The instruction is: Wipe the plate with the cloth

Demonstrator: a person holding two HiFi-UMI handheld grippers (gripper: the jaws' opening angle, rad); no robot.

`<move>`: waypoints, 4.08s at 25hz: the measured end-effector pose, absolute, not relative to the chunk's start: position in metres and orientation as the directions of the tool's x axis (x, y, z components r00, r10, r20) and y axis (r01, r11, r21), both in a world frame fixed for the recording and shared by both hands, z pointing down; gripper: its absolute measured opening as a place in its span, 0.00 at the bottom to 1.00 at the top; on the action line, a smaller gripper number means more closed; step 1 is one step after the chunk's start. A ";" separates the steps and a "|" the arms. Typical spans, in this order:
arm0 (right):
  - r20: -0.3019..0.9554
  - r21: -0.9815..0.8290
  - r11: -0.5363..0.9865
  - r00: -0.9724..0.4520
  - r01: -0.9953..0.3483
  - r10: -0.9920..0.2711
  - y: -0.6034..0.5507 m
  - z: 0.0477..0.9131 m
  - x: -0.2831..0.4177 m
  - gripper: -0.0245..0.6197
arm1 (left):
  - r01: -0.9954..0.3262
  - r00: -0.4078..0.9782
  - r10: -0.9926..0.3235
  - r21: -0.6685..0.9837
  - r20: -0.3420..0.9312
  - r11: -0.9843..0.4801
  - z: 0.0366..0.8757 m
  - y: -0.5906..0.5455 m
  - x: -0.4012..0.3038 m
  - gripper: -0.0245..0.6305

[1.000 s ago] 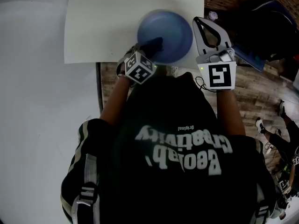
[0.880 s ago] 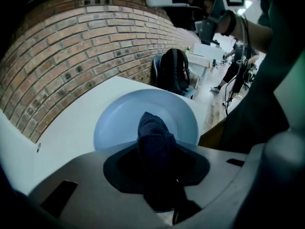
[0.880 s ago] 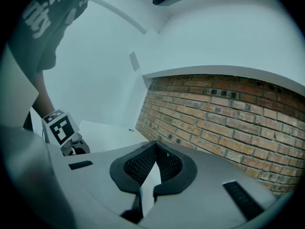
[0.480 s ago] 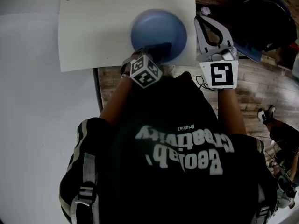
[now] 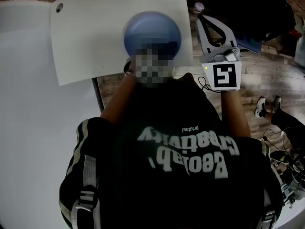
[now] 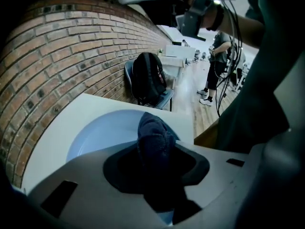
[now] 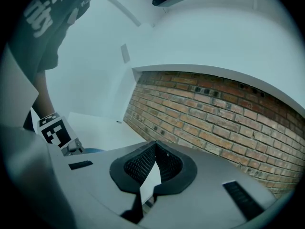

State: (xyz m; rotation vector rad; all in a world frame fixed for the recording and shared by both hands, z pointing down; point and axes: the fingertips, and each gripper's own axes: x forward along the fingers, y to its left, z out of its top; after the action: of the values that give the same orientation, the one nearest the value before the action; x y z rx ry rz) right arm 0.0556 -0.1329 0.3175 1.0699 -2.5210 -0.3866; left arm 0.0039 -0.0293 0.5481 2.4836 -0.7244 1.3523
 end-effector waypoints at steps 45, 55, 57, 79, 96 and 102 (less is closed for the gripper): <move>0.234 0.390 0.707 -0.679 -0.589 -0.695 -0.143 0.315 0.031 0.03 | -0.547 0.197 -0.288 -0.139 0.937 -0.826 0.570 -0.108 -0.113 0.25; 0.213 0.394 0.720 -0.705 -0.572 -0.677 -0.143 0.311 0.025 0.03 | -0.594 0.206 -0.270 -0.099 0.941 -0.798 0.571 -0.058 -0.113 0.25; 0.215 0.392 0.723 -0.707 -0.569 -0.674 -0.142 0.312 0.025 0.03 | -0.585 0.213 -0.268 -0.096 0.940 -0.805 0.571 -0.048 -0.109 0.25; 0.233 0.385 0.711 -0.683 -0.589 -0.692 -0.147 0.316 0.031 0.03 | -0.526 0.386 -0.176 0.059 0.906 -0.848 0.572 -0.017 -0.040 0.24; 0.232 0.386 0.660 -0.625 -0.644 -0.745 -0.149 0.321 0.050 0.03 | -0.487 0.395 -0.263 -0.042 0.880 -0.872 0.574 -0.096 0.010 0.24; 0.243 0.380 0.653 -0.611 -0.655 -0.754 -0.154 0.324 0.053 0.03 | -0.496 0.366 -0.305 -0.093 0.879 -0.863 0.575 -0.135 -0.003 0.24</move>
State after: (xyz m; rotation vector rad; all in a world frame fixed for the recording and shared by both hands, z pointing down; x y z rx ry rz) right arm 0.0534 -0.1538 0.3242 1.1118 -2.4919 -0.3578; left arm -0.0028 -0.1346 0.5748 2.4356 -0.7230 1.5047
